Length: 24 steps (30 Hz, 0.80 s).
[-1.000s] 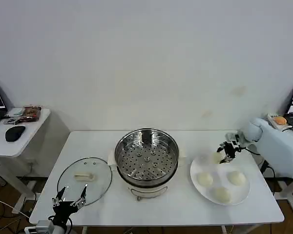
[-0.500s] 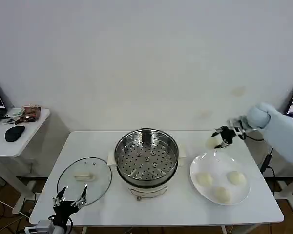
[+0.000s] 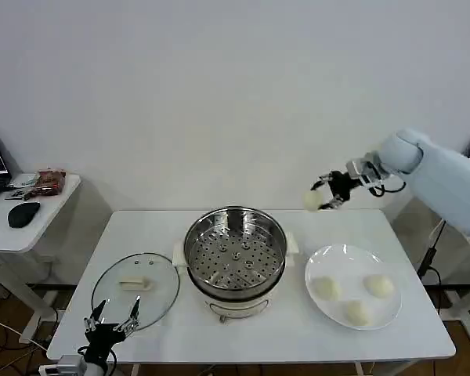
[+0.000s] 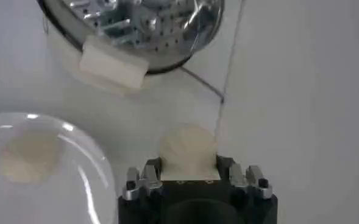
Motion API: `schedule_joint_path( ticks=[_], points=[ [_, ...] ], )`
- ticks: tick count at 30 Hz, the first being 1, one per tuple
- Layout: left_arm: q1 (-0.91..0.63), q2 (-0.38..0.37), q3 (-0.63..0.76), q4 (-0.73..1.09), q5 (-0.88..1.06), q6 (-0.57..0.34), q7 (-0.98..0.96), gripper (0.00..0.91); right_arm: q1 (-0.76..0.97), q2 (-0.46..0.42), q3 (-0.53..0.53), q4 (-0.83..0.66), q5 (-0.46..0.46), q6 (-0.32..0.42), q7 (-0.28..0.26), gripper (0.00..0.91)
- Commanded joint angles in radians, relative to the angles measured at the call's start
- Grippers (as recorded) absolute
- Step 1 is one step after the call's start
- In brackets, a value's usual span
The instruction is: Take steamed baozi put them in steamer then cover it.
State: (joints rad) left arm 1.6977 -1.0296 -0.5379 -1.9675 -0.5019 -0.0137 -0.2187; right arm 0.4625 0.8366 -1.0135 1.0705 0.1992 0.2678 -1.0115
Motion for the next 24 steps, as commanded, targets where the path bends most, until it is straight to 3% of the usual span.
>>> schedule_joint_path(
  ticks=[1,12,24],
  points=[
    [0.001,-0.002,0.0,-0.002,0.002,0.0,0.001,0.907,0.094,0.095,-0.074,-0.015,0.034,0.122,0.009,0.625],
    [-0.01,-0.008,0.002,-0.004,-0.003,0.002,-0.003,0.907,0.121,0.222,-0.137,-0.004,0.03,0.19,0.016,0.625],
    [0.003,-0.006,0.0,-0.009,-0.003,0.0,-0.004,0.907,0.137,0.348,-0.211,-0.042,-0.029,0.318,0.024,0.625]
  ],
)
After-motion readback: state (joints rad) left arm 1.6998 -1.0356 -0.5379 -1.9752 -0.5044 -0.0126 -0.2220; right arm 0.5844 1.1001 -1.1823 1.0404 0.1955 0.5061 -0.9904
